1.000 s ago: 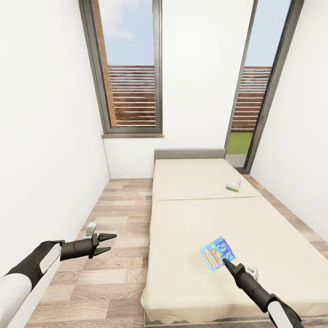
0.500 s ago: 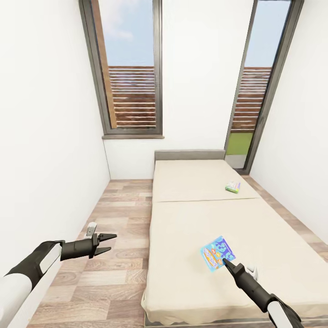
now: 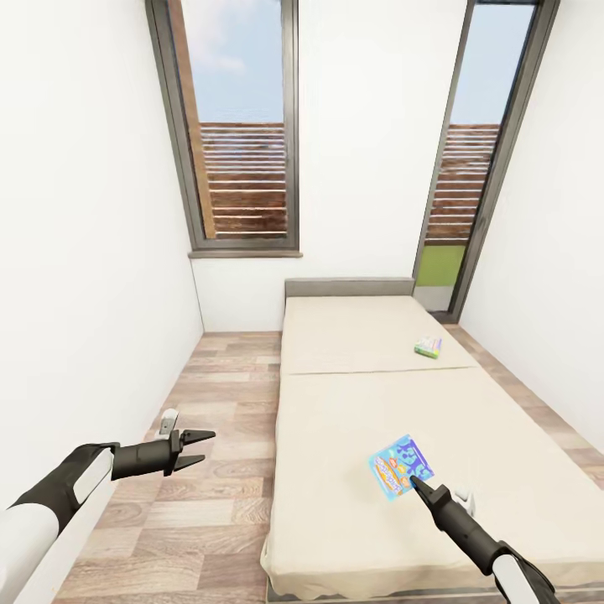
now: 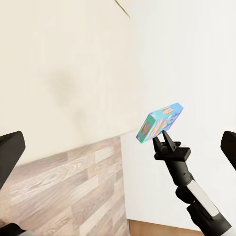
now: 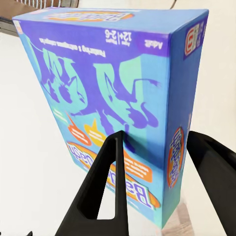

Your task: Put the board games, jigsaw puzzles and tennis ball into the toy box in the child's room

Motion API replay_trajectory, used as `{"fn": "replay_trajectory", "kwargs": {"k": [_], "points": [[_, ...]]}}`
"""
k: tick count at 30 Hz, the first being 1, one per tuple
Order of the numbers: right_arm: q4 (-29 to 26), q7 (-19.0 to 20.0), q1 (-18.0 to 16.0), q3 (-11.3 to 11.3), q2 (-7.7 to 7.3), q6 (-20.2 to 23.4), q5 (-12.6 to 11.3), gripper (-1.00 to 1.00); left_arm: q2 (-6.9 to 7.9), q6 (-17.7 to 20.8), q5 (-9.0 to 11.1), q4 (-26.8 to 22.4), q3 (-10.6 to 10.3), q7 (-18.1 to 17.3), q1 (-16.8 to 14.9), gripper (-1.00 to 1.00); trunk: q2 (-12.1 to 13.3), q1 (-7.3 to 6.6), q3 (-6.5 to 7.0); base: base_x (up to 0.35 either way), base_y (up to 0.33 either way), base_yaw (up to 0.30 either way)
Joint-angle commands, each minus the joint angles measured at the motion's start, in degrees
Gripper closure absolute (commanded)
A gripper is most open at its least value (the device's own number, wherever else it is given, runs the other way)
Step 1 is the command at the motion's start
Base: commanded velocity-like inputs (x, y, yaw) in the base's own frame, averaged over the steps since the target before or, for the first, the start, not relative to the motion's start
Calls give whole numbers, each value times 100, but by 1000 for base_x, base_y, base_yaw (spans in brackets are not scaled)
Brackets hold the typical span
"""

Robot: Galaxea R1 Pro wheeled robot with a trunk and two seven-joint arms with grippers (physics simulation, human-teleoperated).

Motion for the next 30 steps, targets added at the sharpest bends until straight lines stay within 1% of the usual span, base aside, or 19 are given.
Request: {"fn": "replay_trajectory", "kwargs": {"k": [1,4,8,30], "points": [[2,7,-4,-12,2,43,-29,100,6,28,31,1,-30,-7,-5,-100,37,-22,12,0,0,0],[-2,9,-4,-12,3,38,-26,100,1,28,31,1,-33,-3,-5,-100,157,-88,68,0,0,-37],[-3,13,-4,-12,5,34,-28,100,-2,28,31,1,-34,-2,-5,-100,318,-176,156,0,0,-172],[2,15,-4,-18,-4,42,-33,100,-27,-42,25,-16,-52,63,-5,-100,1200,-659,668,0,0,-234]]}}
